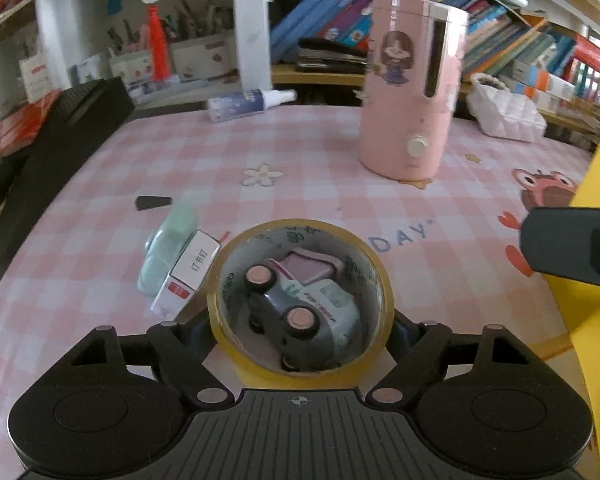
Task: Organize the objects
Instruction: 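Grasp the yellow tape roll with the left tool while the right tool approaches the toy truck, then grasp the small grey toy truck with the right tool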
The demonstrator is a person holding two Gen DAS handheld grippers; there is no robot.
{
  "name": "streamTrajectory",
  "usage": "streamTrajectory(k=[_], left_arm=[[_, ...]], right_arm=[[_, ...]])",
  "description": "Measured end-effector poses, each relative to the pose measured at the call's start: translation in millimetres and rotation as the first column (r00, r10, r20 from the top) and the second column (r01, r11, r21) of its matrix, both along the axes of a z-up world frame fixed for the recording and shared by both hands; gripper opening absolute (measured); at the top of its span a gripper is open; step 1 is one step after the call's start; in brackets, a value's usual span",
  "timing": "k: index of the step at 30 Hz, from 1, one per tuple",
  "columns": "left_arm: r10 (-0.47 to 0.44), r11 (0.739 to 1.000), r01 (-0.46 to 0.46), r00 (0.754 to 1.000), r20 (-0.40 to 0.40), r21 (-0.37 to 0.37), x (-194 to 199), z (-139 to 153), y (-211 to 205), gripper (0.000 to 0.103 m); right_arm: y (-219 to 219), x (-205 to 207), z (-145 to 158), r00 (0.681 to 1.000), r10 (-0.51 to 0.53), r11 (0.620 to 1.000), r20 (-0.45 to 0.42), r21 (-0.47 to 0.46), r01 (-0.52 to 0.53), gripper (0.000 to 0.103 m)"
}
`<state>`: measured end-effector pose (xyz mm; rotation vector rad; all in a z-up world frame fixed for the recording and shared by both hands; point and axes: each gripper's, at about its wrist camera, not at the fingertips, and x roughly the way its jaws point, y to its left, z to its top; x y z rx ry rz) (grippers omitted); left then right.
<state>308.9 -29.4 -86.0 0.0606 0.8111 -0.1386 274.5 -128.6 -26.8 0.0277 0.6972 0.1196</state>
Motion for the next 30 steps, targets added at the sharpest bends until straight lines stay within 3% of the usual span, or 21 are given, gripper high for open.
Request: streamTrajectory(k=[11, 18, 23, 30], left_arm=[[-0.054, 0.995, 0.059, 0.996, 0.066, -0.078, -57, 37, 13, 0.082], [0.086, 0.988, -0.081, 0.996, 0.038, -0.128, -89, 43, 59, 0.083], [0.243, 0.957, -0.241, 0.970, -0.006, -0.160, -104, 40, 94, 0.082], [0.349, 0.927, -0.346, 0.937, -0.005, -0.146, -118, 44, 122, 0.083]], right_arm=[[3, -7, 7, 0.999, 0.020, 1.000, 0.033, 0.006, -0.020, 0.078], [18, -8, -1, 0.997, 0.077, 0.997, 0.011, -0.002, -0.077, 0.078], [36, -6, -17, 0.991, 0.134, 0.991, -0.026, -0.012, -0.135, 0.078], [72, 3, -36, 0.958, 0.277, 0.959, -0.074, -0.033, -0.280, 0.078]])
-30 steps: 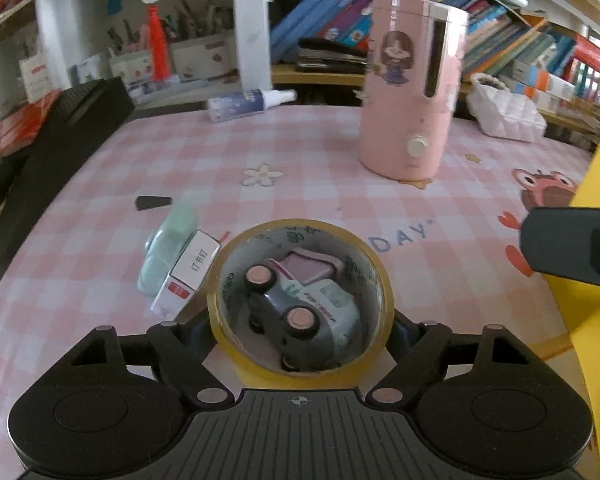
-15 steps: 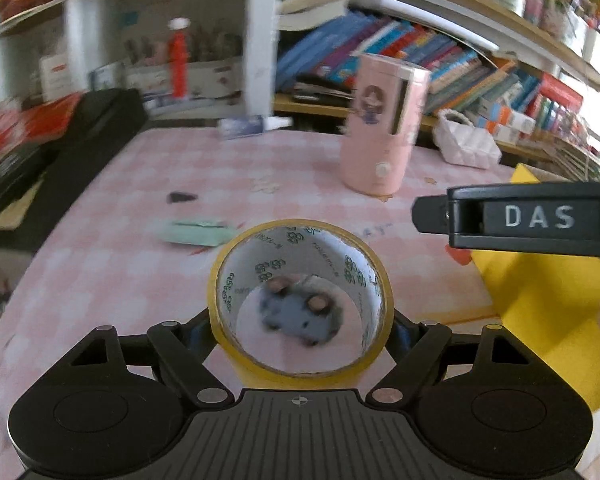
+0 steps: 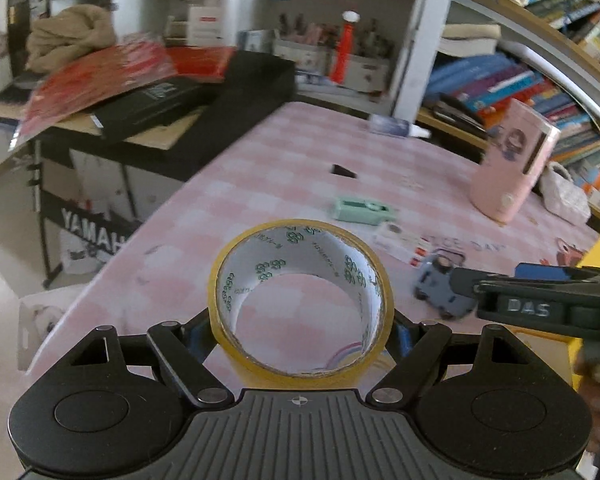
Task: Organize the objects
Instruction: 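Grasp the small grey toy truck with the right tool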
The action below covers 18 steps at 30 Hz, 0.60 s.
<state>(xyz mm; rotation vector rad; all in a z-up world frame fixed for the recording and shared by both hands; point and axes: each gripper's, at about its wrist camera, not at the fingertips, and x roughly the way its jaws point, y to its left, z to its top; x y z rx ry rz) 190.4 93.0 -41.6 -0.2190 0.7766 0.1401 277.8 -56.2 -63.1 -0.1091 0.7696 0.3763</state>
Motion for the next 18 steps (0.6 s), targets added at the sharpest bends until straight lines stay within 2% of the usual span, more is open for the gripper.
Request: streamTrajectory(k=[6, 11, 14, 18], left_arm=[[0.029, 1.000, -0.029, 1.000, 0.000, 0.002, -6, 3, 8, 0.082], [0.027, 1.000, -0.027, 1.000, 0.006, -0.004, -9, 5, 8, 0.082], [0.021, 1.000, -0.021, 1.000, 0.015, -0.006, -10, 9, 9, 0.082], [0.003, 1.000, -0.003, 0.999, 0.051, -0.010, -14, 20, 8, 0.082]], right_arm=[[25, 21, -20, 0.997, 0.063, 0.996, -0.041, -0.057, -0.065, 0.067], [24, 27, -32, 0.994, 0.059, 0.997, -0.096, -0.047, -0.064, 0.053], [23, 25, -31, 0.993, 0.072, 0.996, -0.094, -0.037, -0.076, 0.044], [18, 17, -19, 0.995, 0.073, 0.997, -0.067, -0.002, -0.074, 0.042]])
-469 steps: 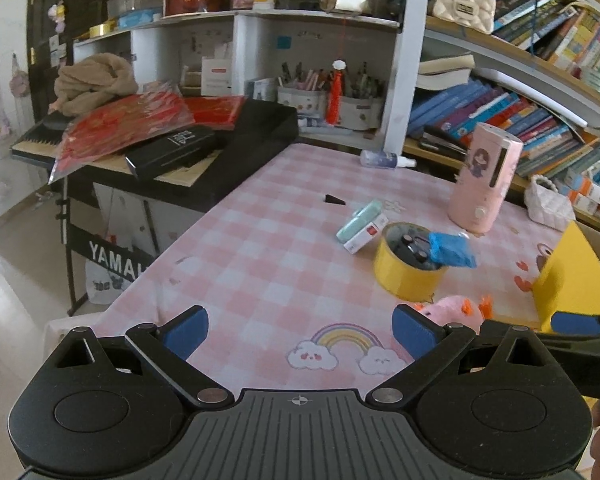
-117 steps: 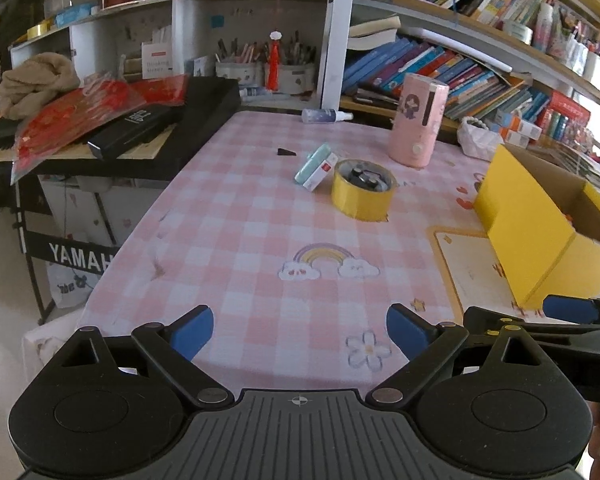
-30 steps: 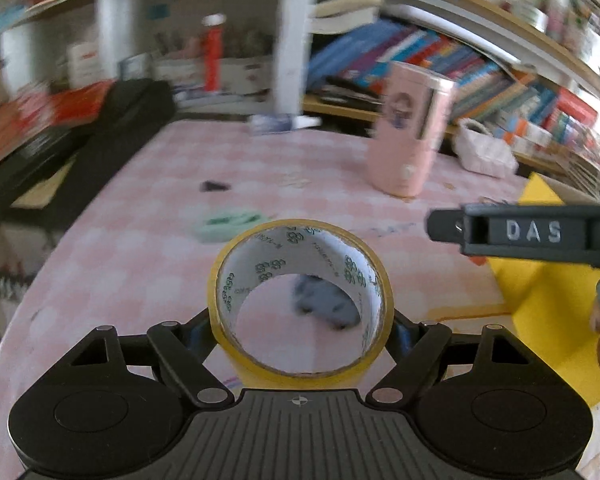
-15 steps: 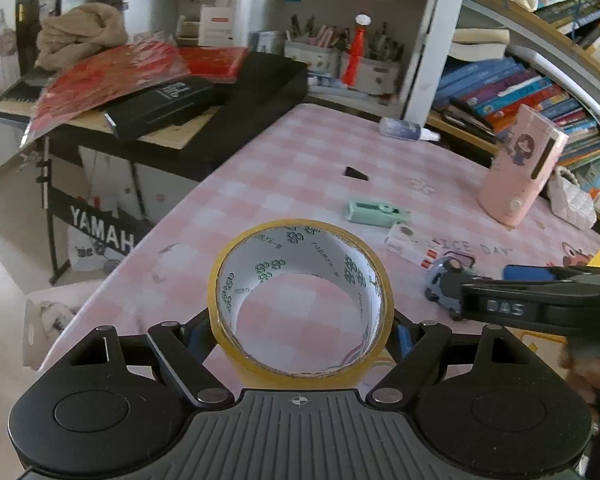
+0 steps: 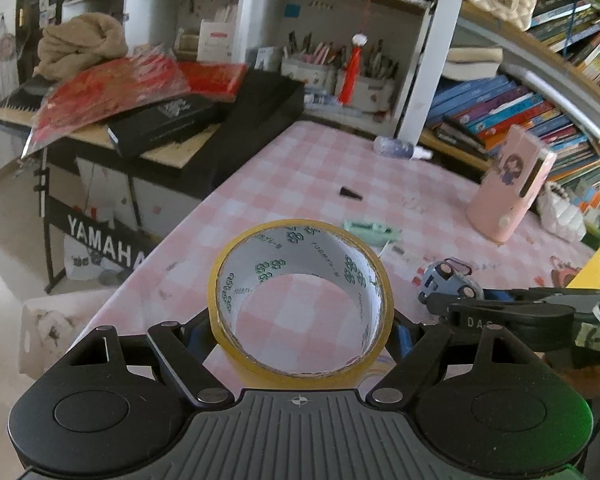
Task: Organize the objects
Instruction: 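Grasp the small grey toy truck with the right tool, then carry the tape roll in the left tool and truck in the right tool toward the box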
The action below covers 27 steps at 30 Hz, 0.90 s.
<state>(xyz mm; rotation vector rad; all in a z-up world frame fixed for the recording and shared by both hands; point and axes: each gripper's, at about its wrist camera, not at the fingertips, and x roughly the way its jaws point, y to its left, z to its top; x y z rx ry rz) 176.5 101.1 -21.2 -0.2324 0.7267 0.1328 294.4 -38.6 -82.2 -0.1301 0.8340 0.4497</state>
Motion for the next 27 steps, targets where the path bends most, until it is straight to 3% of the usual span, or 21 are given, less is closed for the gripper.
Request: streamTrajectory(k=[15, 27], left_arm=[[-0.103, 0.994, 0.104, 0.992, 0.074, -0.011, -44, 24, -8, 0.082], [-0.196, 0.980, 0.198, 0.976, 0.096, -0.008, -90, 26, -8, 0.082]], right_arm=[[-32, -82, 68, 0.992, -0.103, 0.991, 0.076, 0.092, 0.096, 0.042], [-33, -156, 71, 0.979, -0.181, 0.982, 0.088, 0.076, 0.175, 0.042]])
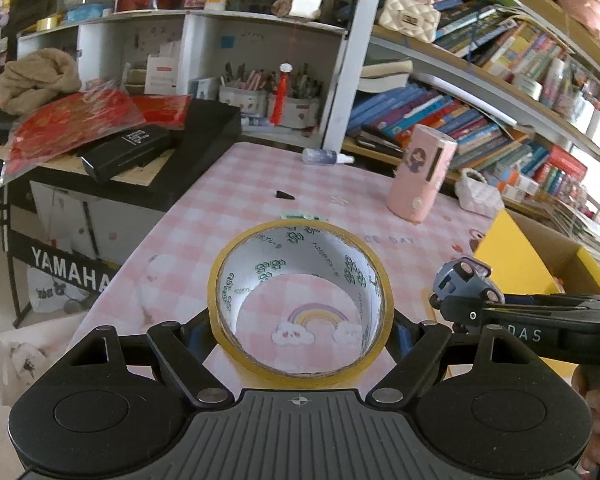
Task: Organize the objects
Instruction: 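Carry the tape roll in the left tool and truck in the right tool toward the box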
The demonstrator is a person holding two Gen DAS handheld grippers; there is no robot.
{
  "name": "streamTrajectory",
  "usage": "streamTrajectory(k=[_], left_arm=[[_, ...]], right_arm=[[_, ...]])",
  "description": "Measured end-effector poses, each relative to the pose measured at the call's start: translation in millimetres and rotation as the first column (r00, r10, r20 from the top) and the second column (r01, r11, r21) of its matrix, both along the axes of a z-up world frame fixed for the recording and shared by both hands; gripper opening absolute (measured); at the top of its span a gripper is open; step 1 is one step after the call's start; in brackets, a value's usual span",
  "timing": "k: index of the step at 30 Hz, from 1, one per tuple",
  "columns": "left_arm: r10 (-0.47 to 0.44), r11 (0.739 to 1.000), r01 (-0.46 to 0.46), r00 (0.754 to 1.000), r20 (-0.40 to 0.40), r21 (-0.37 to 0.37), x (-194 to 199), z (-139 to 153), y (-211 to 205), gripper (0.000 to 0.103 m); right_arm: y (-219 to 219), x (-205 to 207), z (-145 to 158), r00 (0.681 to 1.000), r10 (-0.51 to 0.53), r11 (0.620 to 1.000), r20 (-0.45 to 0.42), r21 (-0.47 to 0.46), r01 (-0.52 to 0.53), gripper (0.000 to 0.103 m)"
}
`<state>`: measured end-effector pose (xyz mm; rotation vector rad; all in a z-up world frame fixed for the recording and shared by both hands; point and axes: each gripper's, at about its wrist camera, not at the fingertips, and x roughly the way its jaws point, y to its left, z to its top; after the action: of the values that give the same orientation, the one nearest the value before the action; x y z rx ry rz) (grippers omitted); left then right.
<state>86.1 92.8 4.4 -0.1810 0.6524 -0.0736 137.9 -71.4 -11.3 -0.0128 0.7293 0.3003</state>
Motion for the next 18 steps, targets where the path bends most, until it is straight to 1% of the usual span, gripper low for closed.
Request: streamTrajectory(k=[5, 10, 18], left_arm=[[-0.044, 0.999, 0.044, 0.999, -0.015, 0.006, -25, -3, 1, 0.082], [-0.090, 0.996, 0.091, 0.995, -0.046, 0.015, -51, -10, 0, 0.082], [-0.187, 0.981, 0.189, 0.980, -0.068, 0.029, -84, -16, -10, 0.082]], right_arm=[[-1, -33, -2, 0.999, -0.049, 0.999, -0.004, 0.004, 0.049, 0.042], [-3, -68, -8, 0.995, -0.096, 0.995, -0.028, 0.005, 0.096, 0.042], [-14, -122, -19, 0.981, -0.187, 0.982, -0.056, 0.016, 0.188, 0.042]])
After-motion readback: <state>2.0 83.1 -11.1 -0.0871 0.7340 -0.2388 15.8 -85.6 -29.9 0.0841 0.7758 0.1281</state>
